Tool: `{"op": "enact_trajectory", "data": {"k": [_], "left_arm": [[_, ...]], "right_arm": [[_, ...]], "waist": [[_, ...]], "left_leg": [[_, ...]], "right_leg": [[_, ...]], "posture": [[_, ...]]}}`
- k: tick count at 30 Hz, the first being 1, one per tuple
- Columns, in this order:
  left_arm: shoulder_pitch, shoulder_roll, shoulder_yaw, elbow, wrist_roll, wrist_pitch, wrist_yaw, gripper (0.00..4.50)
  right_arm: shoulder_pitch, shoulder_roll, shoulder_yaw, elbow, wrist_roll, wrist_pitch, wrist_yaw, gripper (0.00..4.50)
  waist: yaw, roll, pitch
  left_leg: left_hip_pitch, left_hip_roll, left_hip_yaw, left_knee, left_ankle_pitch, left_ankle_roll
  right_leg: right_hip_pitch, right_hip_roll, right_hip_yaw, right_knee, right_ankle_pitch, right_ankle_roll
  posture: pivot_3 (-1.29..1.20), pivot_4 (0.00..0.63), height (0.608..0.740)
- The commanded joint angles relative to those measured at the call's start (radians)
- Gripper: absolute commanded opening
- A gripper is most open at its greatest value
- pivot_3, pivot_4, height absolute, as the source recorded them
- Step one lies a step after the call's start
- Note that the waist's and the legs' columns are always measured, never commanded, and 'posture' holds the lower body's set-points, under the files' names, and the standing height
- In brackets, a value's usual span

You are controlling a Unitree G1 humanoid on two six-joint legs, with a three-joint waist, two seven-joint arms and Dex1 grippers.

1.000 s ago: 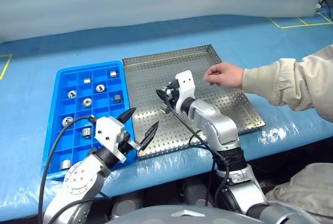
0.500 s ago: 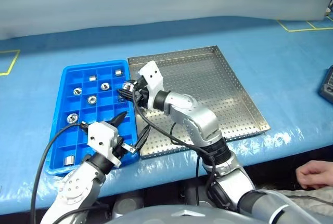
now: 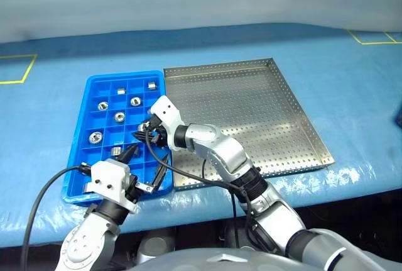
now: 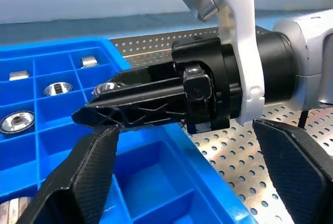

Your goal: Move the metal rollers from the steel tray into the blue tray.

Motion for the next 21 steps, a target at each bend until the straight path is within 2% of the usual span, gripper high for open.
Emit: {"op": "enact_trajectory", "data": {"k": [1,12,21], "left_arm": [[0.037,-0.005,-0.001,-0.061,0.005,-0.047,-0.007,4.5],[0.185,-0.005,-0.007,-0.083,0.005,-0.117,-0.03,4.5],[0.196,-0.001,-0.01,-0.082,0.006,-0.128,-0.028,4.5]], "right_arm": [[-0.037,0.022,-0.001,0.027,-0.03,-0.039,-0.012,1.71],[0.003,-0.037,0.003,-0.048,-0.058,0.046,0.014,1.71],[0.034,-0.075,0.022,-0.126,-0.056,0.119,0.038,1.71]], "waist": [[0.003,0.0,0.0],[0.017,0.0,0.0],[0.018,0.0,0.0]], "left_leg": [[0.0,0.0,0.0,0.0,0.0,0.0],[-0.001,0.0,-0.002,-0.001,0.0,0.0],[-0.001,0.0,-0.002,-0.001,0.0,0.0]], "right_leg": [[0.0,0.0,0.0,0.0,0.0,0.0],[0.0,0.0,-0.002,0.0,-0.002,-0.002],[0.0,0.0,-0.003,0.0,-0.002,-0.002]], "posture": [[0.39,0.15,0.74],[0.41,0.15,0.74],[0.4,0.15,0.74]]}}
